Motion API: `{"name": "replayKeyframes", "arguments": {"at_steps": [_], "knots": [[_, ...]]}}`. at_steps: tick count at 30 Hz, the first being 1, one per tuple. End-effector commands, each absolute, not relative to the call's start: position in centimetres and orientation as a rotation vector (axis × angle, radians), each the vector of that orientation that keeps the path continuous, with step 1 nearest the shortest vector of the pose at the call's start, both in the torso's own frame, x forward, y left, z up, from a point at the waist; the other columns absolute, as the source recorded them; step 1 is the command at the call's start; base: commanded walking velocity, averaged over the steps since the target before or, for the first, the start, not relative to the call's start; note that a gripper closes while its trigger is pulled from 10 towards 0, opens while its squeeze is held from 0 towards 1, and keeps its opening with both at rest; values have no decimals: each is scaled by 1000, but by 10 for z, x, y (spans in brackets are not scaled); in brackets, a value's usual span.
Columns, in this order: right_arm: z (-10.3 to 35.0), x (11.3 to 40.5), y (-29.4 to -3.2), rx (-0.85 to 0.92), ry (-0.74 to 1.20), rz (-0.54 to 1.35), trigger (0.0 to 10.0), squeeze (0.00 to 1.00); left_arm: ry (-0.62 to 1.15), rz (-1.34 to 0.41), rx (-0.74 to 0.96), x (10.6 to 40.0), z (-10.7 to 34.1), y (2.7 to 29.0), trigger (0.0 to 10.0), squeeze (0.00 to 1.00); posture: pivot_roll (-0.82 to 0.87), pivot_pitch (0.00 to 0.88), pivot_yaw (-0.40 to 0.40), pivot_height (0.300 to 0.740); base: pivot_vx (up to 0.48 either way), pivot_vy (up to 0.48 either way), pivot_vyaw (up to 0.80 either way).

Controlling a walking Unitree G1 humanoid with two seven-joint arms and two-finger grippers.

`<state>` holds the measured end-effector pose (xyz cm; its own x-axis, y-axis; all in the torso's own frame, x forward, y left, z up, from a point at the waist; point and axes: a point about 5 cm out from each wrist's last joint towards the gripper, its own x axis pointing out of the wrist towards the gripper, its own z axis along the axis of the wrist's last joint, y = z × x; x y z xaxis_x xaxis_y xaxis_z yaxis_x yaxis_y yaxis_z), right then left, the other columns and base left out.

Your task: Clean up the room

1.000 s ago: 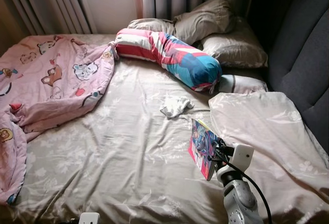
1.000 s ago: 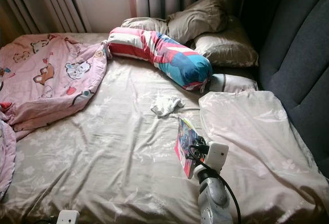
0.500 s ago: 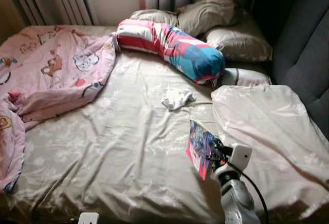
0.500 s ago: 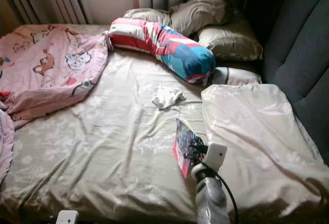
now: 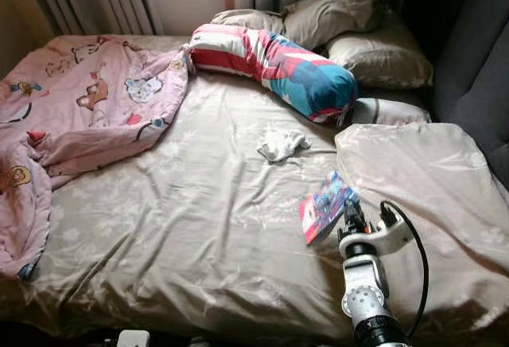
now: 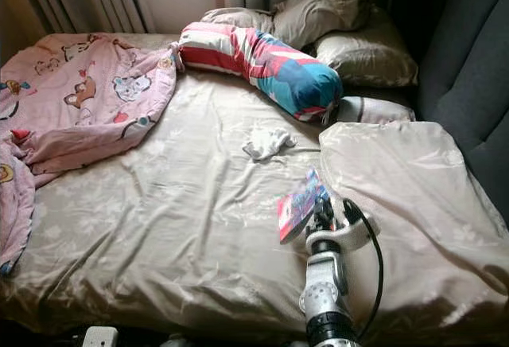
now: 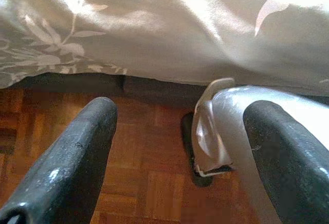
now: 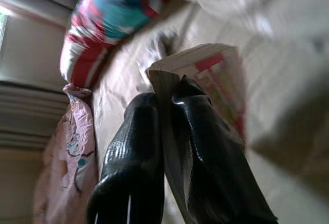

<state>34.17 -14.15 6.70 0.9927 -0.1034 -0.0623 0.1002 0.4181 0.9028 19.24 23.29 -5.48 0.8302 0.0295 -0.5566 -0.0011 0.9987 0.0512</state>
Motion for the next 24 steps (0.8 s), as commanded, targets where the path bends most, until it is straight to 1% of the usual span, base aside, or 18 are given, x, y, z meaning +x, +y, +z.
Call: {"name": "replayKeyframes", "arguments": {"at_steps": [1, 6, 13, 19, 24], "knots": [[69, 344, -137, 1171, -12, -111, 10000, 0, 622, 9, 69, 181, -59, 236, 10000, 0, 115, 222, 46, 645, 0, 0, 0], [64, 344, -138, 1198, 6, -141, 10000, 0, 617, -2, 79, 180, -60, 236, 10000, 0, 129, 228, 53, 645, 0, 0, 0], [79, 354, -135, 1232, -72, -79, 10000, 0, 600, -12, 88, 181, -58, 235, 10000, 0, 130, 237, 57, 645, 0, 0, 0], [92, 360, -133, 1210, -113, -17, 10000, 0, 599, -24, 93, 181, -58, 234, 10000, 0, 129, 241, 59, 645, 0, 0, 0], [93, 362, -133, 1186, -104, -13, 10000, 0, 607, -26, 93, 179, -59, 232, 10000, 0, 128, 245, 60, 616, 0, 0, 0]]}}
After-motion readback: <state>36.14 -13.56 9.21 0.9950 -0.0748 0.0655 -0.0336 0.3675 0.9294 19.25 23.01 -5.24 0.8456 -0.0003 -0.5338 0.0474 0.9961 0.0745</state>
